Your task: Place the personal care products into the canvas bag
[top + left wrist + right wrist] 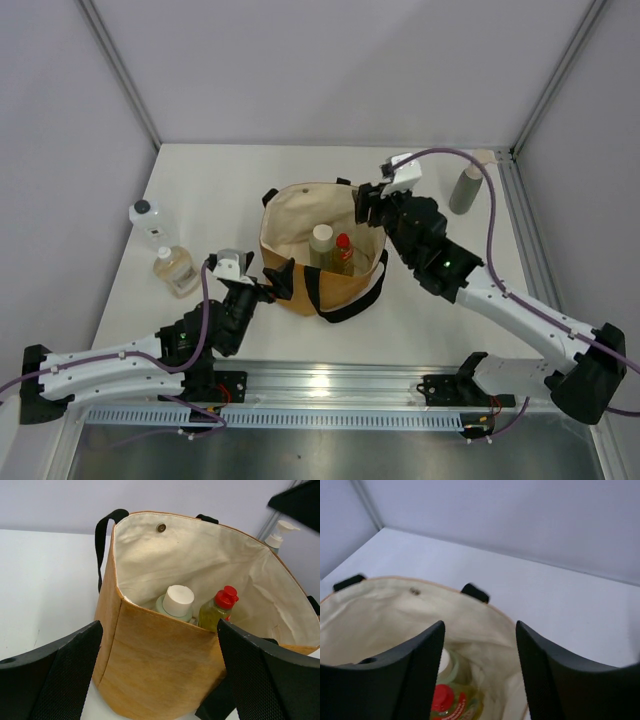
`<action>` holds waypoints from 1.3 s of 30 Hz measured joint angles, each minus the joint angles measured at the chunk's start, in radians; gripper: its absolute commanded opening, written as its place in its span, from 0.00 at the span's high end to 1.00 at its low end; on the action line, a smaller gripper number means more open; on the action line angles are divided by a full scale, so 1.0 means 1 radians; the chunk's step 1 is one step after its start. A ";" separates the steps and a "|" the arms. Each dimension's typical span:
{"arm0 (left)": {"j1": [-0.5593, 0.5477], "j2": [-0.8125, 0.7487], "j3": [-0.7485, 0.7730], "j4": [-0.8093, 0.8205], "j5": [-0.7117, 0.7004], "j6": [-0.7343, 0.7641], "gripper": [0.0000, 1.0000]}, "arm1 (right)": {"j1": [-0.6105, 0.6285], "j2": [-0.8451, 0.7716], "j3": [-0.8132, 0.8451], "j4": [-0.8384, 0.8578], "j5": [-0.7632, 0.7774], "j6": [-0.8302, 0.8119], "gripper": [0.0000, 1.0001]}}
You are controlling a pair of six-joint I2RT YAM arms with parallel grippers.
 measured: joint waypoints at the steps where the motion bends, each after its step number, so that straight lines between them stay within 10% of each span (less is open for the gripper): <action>1: 0.000 0.000 0.000 0.000 0.000 0.000 0.01 | -0.020 -0.011 0.019 -0.018 0.011 -0.002 0.30; 11: 0.000 -0.051 0.000 -0.024 0.010 -0.020 0.01 | -0.461 -0.159 0.087 -0.100 0.101 0.091 0.01; 17: 0.000 -0.066 0.000 -0.031 0.025 -0.037 0.01 | -0.654 -0.097 0.056 -0.130 0.075 0.162 0.01; 39: 0.002 -0.007 0.093 -0.224 0.269 -0.285 0.01 | -0.798 0.413 -0.049 0.158 -0.118 0.045 0.01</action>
